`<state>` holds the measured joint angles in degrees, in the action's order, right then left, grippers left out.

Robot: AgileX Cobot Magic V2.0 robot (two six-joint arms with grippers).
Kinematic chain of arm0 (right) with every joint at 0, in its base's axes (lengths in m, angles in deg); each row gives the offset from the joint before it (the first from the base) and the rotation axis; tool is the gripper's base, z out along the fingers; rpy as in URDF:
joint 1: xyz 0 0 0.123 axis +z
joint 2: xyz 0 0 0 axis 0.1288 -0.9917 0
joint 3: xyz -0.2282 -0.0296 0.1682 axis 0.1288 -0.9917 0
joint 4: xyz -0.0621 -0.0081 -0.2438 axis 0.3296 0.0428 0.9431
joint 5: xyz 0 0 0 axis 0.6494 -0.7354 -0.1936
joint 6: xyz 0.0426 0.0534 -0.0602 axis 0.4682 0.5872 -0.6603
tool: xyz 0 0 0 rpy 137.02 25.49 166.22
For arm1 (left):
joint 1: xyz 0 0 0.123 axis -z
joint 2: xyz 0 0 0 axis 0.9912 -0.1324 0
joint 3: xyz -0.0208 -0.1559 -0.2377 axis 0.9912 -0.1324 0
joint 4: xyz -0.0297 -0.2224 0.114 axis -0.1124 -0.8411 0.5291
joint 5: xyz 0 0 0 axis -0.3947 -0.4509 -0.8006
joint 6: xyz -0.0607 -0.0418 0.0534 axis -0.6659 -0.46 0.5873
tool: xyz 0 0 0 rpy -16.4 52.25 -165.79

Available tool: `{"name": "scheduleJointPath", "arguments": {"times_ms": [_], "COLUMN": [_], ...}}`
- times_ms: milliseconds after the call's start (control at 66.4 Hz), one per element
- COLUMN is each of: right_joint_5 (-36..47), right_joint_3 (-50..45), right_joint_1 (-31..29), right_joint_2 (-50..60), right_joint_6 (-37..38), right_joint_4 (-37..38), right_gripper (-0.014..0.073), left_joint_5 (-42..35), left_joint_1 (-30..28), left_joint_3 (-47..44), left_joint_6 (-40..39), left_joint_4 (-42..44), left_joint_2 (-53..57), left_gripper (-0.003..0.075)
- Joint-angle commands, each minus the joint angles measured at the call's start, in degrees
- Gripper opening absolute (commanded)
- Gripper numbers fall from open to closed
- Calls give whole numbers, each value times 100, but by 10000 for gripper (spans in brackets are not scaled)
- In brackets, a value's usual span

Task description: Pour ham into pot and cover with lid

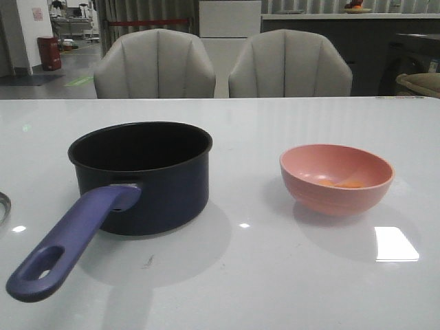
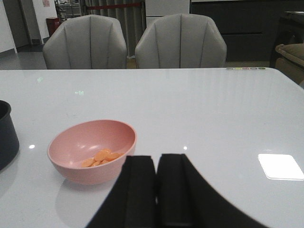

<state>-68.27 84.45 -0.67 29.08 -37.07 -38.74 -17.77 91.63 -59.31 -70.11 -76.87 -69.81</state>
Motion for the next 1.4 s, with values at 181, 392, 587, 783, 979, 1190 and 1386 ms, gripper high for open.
{"name": "scheduleJointPath", "arguments": {"times_ms": [181, 392, 587, 783, 979, 1190, 1386], "right_joint_5": [1095, 666, -463, -452, -211, -284, -318], "right_joint_3": [61, 815, 1828, 1889, 2088, 2975, 3926], "right_joint_1": [9, 9, 9, 9, 9, 9, 9], "right_joint_2": [102, -697, -2090, -2632, -3238, -4826, -6495], "right_joint_6": [-15, -21, -76, -76, -76, -76, -76], "right_joint_4": [-9, -3, -8, -51, -169, -475, -1171], "right_gripper": [142, 142, 142, 142, 183, 517, 541], "left_joint_5": [-441, -441, -487, -487, -487, -487, -476], "left_joint_1": [158, 158, 158, 158, 158, 158, 158], "left_joint_3": [125, 125, 125, 125, 125, 125, 125], "left_joint_6": [11, 11, 11, 11, 11, 11, 11], "left_joint_4": [-142, -142, -142, -142, -142, -142, -142], "left_joint_2": [-53, -53, -53, -53, -53, -53, -53], "left_gripper": [572, 572, 572, 572, 572, 572, 572]}}
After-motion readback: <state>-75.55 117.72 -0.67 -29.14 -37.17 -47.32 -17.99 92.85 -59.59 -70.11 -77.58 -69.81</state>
